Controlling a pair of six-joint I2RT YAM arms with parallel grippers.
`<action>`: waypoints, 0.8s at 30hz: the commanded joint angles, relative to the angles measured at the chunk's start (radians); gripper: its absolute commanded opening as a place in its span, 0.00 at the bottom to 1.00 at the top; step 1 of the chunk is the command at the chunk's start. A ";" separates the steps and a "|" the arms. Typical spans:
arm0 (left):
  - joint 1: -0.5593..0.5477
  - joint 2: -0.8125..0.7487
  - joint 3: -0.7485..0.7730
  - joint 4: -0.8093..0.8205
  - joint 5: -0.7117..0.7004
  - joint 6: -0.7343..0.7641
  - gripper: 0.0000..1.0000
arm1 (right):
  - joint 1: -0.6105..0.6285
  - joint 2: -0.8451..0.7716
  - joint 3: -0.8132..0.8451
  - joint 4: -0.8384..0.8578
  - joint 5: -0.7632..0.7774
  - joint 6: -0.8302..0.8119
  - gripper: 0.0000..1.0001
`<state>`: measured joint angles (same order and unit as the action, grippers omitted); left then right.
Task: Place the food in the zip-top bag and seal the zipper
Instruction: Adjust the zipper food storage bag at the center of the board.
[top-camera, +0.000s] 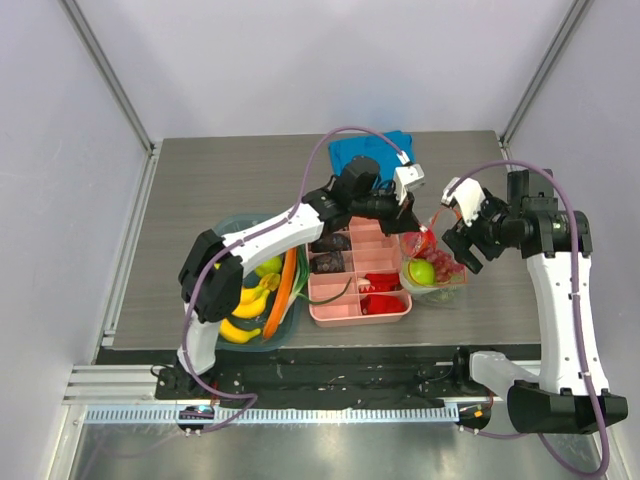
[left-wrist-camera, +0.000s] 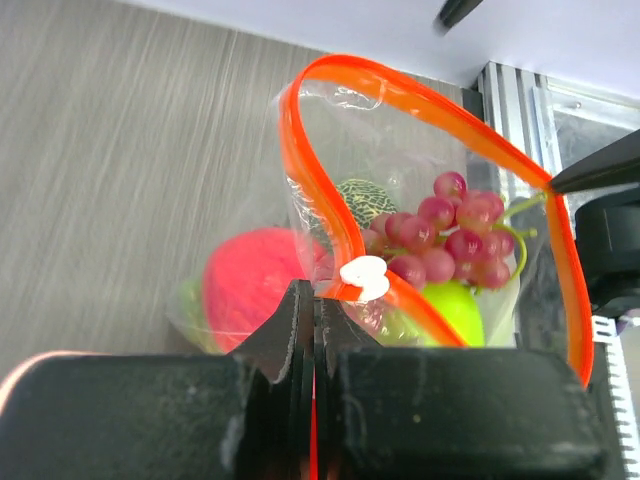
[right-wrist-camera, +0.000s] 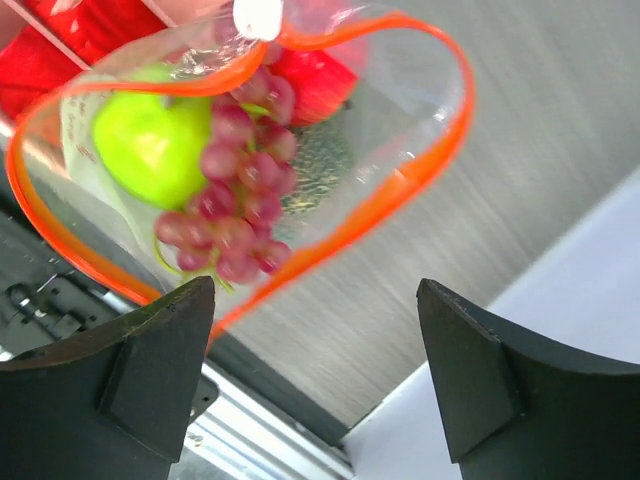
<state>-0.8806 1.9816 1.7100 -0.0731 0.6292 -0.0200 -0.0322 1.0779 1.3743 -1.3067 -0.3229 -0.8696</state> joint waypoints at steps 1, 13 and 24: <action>0.012 0.025 0.088 0.006 -0.006 -0.159 0.00 | -0.009 0.013 0.072 0.030 0.028 -0.008 0.85; 0.055 0.037 0.106 -0.008 -0.025 -0.232 0.00 | -0.064 -0.002 -0.062 -0.152 -0.094 0.116 0.66; 0.060 -0.009 0.085 -0.039 -0.069 -0.178 0.00 | -0.064 0.030 0.211 -0.200 -0.010 0.127 0.01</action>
<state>-0.8280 2.0277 1.7744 -0.1043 0.5900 -0.2272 -0.0940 1.1141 1.3376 -1.3830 -0.3454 -0.7567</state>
